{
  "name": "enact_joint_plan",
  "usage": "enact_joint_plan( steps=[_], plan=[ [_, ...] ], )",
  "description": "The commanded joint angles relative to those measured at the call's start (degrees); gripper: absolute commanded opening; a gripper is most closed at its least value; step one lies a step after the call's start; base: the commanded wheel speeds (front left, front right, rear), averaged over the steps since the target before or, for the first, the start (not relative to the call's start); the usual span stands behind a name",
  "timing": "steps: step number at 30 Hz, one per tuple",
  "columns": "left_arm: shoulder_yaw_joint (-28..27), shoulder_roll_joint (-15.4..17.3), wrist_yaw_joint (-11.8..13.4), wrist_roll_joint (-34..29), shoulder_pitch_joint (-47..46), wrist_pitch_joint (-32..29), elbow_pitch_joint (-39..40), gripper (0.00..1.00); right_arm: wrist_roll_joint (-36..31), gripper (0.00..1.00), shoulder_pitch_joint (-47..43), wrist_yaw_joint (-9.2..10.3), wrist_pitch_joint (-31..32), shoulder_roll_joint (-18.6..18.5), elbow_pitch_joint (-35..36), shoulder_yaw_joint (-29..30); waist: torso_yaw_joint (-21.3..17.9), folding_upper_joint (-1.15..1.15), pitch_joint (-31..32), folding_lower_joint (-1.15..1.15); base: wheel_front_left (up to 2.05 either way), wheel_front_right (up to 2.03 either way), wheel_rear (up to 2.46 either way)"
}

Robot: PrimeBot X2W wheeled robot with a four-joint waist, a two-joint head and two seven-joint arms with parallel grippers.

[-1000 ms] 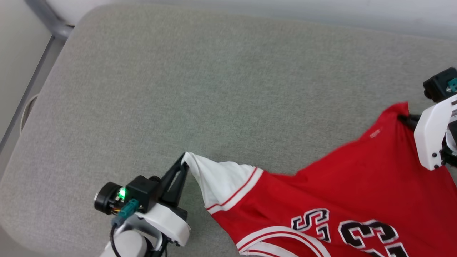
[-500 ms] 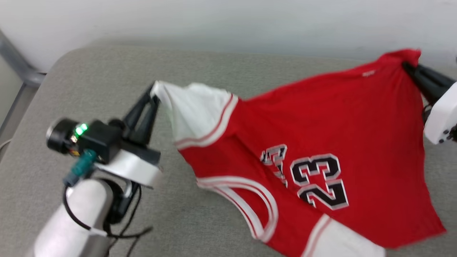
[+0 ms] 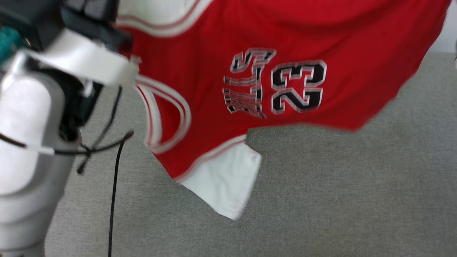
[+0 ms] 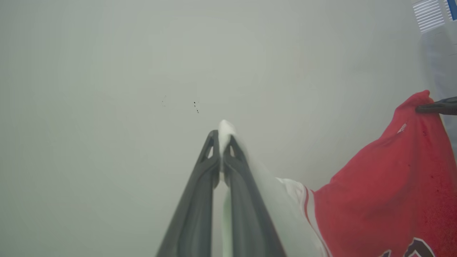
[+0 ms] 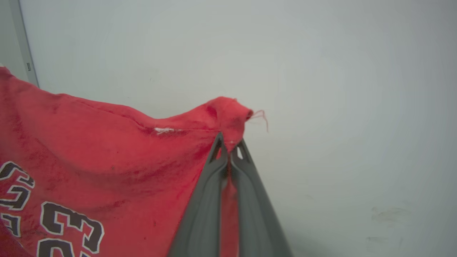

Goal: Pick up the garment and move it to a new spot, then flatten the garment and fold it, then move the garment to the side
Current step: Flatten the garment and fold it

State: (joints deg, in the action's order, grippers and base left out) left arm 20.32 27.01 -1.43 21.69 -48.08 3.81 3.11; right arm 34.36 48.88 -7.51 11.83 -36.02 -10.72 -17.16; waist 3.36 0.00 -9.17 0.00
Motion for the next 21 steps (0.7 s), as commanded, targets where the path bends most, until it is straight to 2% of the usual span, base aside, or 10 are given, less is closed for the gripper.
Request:
enact_joint_plan(
  steps=[1, 6, 11, 14, 21],
  plan=[
    [-0.3, -0.2, -0.7, 0.5, -3.7, -0.9, -0.9, 0.0, -1.0, 0.0, 3.0, 0.05, 0.8, 0.7, 0.4, 1.1, -0.4, 0.0, -1.7, 0.0, 0.0, 0.0, 0.0],
    [-0.5, -1.4, -2.7, 1.8, -15.0, -2.8, -5.8, 0.0, -3.2, 0.0, 10.7, 0.05, 2.8, 2.9, -1.5, 2.8, -0.8, 0.0, -6.3, 0.0, 0.0, 0.0, 0.0],
    [0.5, -2.0, -4.5, 2.1, -26.3, -3.3, -13.1, 0.0, -6.5, 0.0, 20.6, 0.05, 2.9, 5.1, -6.4, 2.3, -1.4, 0.0, -11.4, 0.0, 0.0, 0.0, 0.0],
    [0.5, -1.9, -5.1, 2.3, -33.6, -2.2, -18.1, 0.0, -6.7, 0.0, 26.9, 0.05, 2.2, 7.0, -10.3, 2.8, -1.8, 0.0, -14.1, 0.0, 0.0, 0.0, 0.0],
    [2.4, -2.0, -5.8, 1.4, -49.3, 1.3, -29.2, 0.0, -9.7, 0.0, 41.4, 0.06, -1.7, 9.2, -19.2, 2.8, -2.9, 0.0, -18.5, 0.0, 0.0, 0.0, 0.0]
  ],
)
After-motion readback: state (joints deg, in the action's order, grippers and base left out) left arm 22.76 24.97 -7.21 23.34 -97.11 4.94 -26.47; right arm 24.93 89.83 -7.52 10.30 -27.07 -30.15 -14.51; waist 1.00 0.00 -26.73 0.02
